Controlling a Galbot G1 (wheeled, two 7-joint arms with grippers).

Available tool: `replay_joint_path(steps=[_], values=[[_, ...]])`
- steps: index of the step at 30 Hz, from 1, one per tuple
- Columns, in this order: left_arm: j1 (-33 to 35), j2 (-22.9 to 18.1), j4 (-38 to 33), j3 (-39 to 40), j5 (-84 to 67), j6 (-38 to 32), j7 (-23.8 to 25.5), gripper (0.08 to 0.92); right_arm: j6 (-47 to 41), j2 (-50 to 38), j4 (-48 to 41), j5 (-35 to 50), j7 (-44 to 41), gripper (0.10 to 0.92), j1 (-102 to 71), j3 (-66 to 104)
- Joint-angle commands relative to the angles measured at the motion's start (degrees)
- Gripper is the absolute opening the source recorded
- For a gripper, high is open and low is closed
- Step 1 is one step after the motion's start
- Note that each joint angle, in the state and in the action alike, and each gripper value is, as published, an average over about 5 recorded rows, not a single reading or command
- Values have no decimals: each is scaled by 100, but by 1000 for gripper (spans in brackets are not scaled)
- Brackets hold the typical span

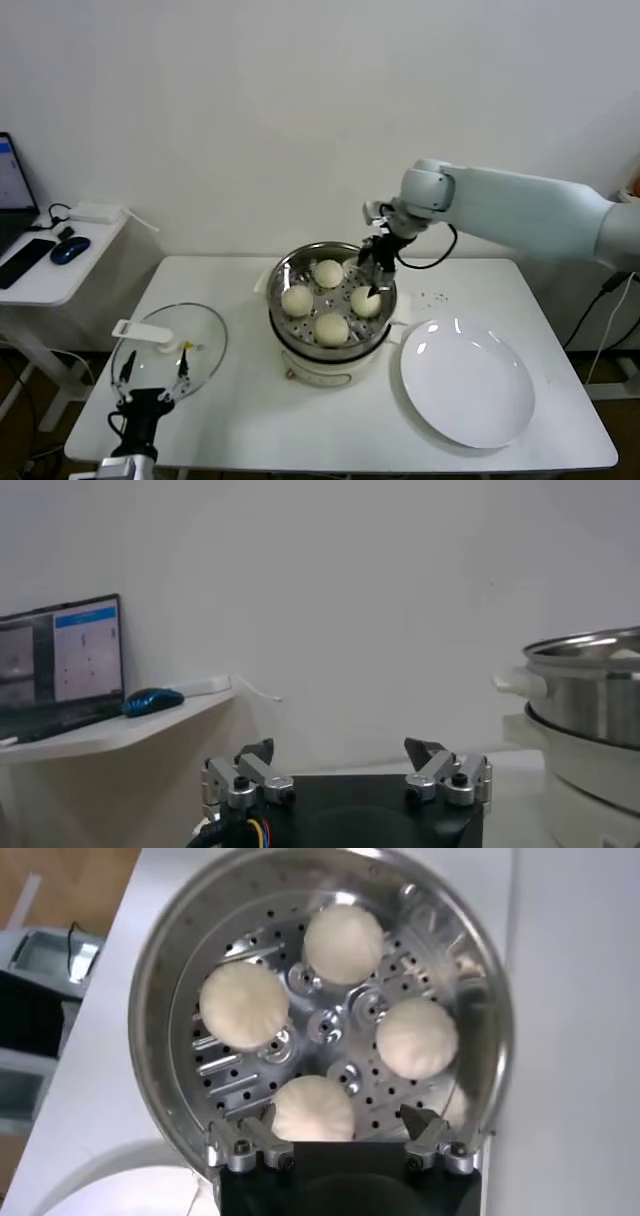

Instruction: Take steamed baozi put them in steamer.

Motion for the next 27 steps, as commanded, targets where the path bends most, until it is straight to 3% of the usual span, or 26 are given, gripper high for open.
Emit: replay_joint_path(steps=[1, 9, 14, 20, 27], values=[[37, 13, -79, -13, -9, -50, 114, 823, 237, -1596, 898, -85, 645, 823, -732, 1833], [121, -31, -131, 16, -11, -359, 233, 823, 687, -2800, 1821, -367, 1931, 823, -3422, 4708], [186, -75, -208, 13, -30, -553, 235, 823, 1116, -3011, 2289, -587, 2852, 823, -5661, 6693], [245, -120, -278, 2, -36, -619, 216, 823, 1514, -2248, 2725, -1084, 3497, 823, -8603, 9604], [234, -182, -294, -32, -16, -566, 180, 823, 2192, -535, 2996, -1559, 3937, 823, -10564, 11266]])
